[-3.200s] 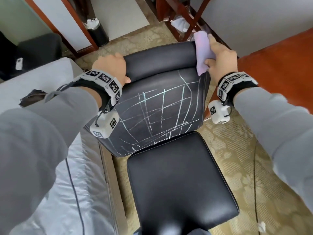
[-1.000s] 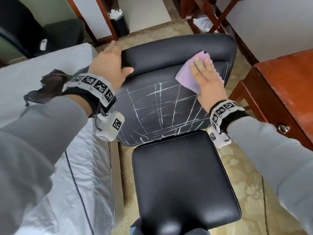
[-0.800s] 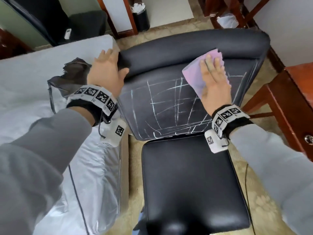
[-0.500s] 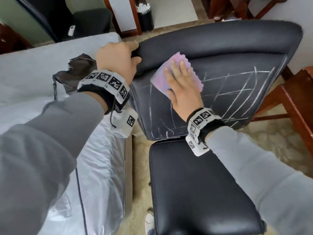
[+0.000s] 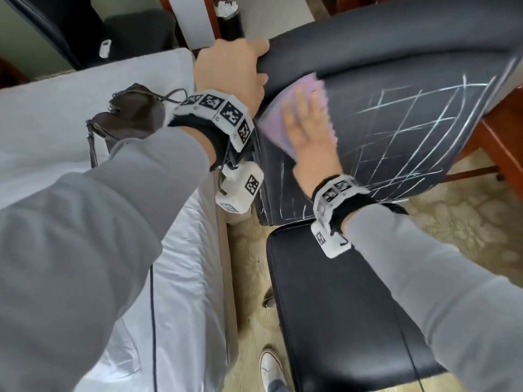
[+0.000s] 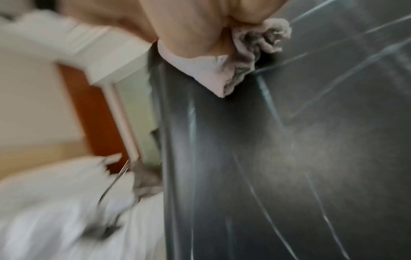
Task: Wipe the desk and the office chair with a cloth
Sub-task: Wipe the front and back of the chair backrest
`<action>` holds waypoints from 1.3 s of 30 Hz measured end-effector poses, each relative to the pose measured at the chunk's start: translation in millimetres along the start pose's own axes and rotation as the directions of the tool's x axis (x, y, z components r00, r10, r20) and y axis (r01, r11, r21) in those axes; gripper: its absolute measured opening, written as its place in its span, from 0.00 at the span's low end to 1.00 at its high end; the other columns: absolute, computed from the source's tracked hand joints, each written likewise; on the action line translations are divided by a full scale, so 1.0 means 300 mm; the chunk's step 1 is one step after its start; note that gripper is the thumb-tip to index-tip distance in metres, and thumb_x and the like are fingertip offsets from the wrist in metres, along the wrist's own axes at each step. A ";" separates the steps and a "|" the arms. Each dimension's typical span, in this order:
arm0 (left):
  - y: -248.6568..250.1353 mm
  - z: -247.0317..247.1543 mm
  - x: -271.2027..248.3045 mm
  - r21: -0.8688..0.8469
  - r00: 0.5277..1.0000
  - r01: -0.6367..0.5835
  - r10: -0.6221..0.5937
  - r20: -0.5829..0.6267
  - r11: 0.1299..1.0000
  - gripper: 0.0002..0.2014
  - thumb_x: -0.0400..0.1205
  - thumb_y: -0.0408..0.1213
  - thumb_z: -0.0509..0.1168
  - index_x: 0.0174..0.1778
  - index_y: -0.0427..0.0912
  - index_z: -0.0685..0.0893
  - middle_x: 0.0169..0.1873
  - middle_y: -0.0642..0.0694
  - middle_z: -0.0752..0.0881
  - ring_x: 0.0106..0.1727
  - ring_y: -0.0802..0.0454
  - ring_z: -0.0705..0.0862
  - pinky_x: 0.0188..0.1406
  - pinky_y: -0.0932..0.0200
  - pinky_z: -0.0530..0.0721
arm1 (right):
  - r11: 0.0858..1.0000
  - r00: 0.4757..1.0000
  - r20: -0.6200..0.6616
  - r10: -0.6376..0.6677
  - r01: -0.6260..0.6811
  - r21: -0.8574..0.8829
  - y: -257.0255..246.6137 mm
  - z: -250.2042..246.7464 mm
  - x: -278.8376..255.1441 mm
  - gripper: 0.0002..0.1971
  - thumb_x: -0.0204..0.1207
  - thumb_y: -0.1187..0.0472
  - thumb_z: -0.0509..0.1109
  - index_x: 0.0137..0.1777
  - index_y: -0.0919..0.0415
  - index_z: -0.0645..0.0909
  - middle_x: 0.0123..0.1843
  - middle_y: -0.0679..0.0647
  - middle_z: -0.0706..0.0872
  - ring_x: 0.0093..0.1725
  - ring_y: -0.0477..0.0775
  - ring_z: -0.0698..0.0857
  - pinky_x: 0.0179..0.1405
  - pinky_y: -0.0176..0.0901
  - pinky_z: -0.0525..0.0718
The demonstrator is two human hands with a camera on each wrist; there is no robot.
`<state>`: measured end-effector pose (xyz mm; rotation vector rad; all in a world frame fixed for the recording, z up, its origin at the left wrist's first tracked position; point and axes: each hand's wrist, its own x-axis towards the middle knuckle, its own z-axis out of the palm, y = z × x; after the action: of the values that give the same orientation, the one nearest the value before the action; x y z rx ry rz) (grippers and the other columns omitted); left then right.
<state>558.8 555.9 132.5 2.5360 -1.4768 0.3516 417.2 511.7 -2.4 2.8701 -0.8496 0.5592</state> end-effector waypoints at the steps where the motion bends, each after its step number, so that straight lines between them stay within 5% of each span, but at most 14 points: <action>1: -0.003 -0.003 0.002 0.005 1.000 0.001 -0.001 -0.005 1.000 0.20 0.87 0.44 0.65 0.76 0.54 0.78 0.60 0.40 0.88 0.64 0.32 0.82 0.61 0.41 0.79 | 0.988 0.988 0.013 -0.154 0.154 0.023 -0.021 0.021 -0.021 0.47 0.67 0.73 0.65 0.87 0.63 0.51 0.87 0.68 0.52 0.85 0.74 0.53 0.85 0.64 0.54; 4: 0.001 -0.009 0.001 0.026 1.000 -0.019 0.020 -0.008 0.999 0.19 0.87 0.44 0.65 0.75 0.53 0.78 0.60 0.40 0.87 0.64 0.32 0.82 0.60 0.42 0.77 | 0.930 0.932 -0.001 -0.363 0.362 0.059 0.056 0.031 -0.044 0.46 0.63 0.82 0.65 0.85 0.61 0.63 0.86 0.64 0.60 0.84 0.71 0.59 0.83 0.63 0.58; 10: 0.024 0.071 0.012 0.029 0.990 0.056 -0.051 -0.135 0.998 0.18 0.87 0.42 0.64 0.74 0.56 0.78 0.61 0.42 0.86 0.64 0.34 0.81 0.56 0.45 0.77 | 0.988 0.986 -0.131 -0.101 0.115 0.104 0.126 -0.013 0.066 0.55 0.58 0.83 0.67 0.87 0.61 0.53 0.88 0.65 0.51 0.86 0.71 0.48 0.84 0.57 0.42; 14: 0.032 0.121 -0.003 0.024 0.969 0.049 -0.042 -0.243 0.998 0.22 0.87 0.41 0.62 0.79 0.58 0.74 0.69 0.44 0.84 0.70 0.34 0.79 0.65 0.44 0.77 | 0.958 0.950 -0.241 -0.201 0.242 0.153 0.093 0.178 -0.056 0.46 0.64 0.79 0.63 0.86 0.64 0.58 0.87 0.64 0.51 0.87 0.65 0.46 0.86 0.57 0.42; 17: 0.046 0.156 -0.016 0.017 0.948 0.038 -0.030 -0.315 0.999 0.23 0.86 0.42 0.61 0.78 0.54 0.75 0.69 0.43 0.84 0.69 0.34 0.80 0.66 0.43 0.78 | 0.939 0.923 -0.302 -0.239 0.299 0.172 0.111 0.336 -0.173 0.36 0.73 0.69 0.49 0.85 0.62 0.62 0.87 0.61 0.53 0.88 0.56 0.43 0.86 0.51 0.40; 21: 0.078 0.205 -0.016 -0.002 0.917 0.027 -0.025 -0.399 1.000 0.21 0.85 0.43 0.62 0.75 0.47 0.78 0.68 0.38 0.83 0.67 0.34 0.81 0.62 0.45 0.78 | 0.956 0.918 -0.303 -0.257 0.288 0.060 0.122 0.290 -0.121 0.45 0.64 0.78 0.57 0.87 0.61 0.57 0.88 0.62 0.54 0.86 0.68 0.51 0.85 0.57 0.47; 26: 0.085 0.278 -0.012 0.005 0.892 -0.037 0.035 -0.451 0.999 0.27 0.83 0.53 0.63 0.76 0.44 0.73 0.71 0.39 0.79 0.71 0.34 0.78 0.70 0.45 0.77 | 0.950 0.882 -0.450 -0.139 0.247 0.191 0.057 0.308 -0.069 0.36 0.80 0.74 0.64 0.87 0.63 0.57 0.88 0.63 0.52 0.87 0.68 0.49 0.84 0.56 0.42; 32: 0.135 0.410 -0.109 0.109 0.921 -0.110 0.143 -0.362 0.988 0.37 0.88 0.47 0.58 0.88 0.33 0.53 0.88 0.37 0.50 0.88 0.39 0.51 0.87 0.44 0.51 | 0.962 0.927 -0.352 -0.130 0.204 0.182 0.083 0.444 -0.215 0.44 0.68 0.78 0.54 0.88 0.63 0.49 0.89 0.62 0.45 0.87 0.66 0.43 0.85 0.56 0.38; 36: 0.114 0.630 -0.308 0.029 0.865 -0.215 0.204 -0.458 0.976 0.33 0.86 0.43 0.58 0.87 0.37 0.59 0.88 0.40 0.55 0.88 0.44 0.54 0.87 0.43 0.50 | 0.981 0.935 -0.345 -0.082 0.137 0.137 0.099 0.488 -0.260 0.46 0.68 0.80 0.57 0.88 0.61 0.48 0.89 0.61 0.45 0.87 0.66 0.43 0.86 0.59 0.43; 39: 0.081 0.705 -0.356 0.029 0.876 -0.255 0.244 -0.416 0.966 0.33 0.85 0.38 0.57 0.88 0.37 0.59 0.88 0.42 0.54 0.88 0.44 0.54 0.87 0.43 0.51 | 0.992 0.965 -0.253 -0.074 0.097 0.079 0.110 0.467 -0.274 0.46 0.73 0.77 0.60 0.87 0.59 0.40 0.88 0.60 0.39 0.87 0.66 0.37 0.86 0.57 0.36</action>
<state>509.8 574.0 -100.0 2.0682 -1.6103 0.8475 380.1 498.5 -163.4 2.8149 -0.6735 0.9474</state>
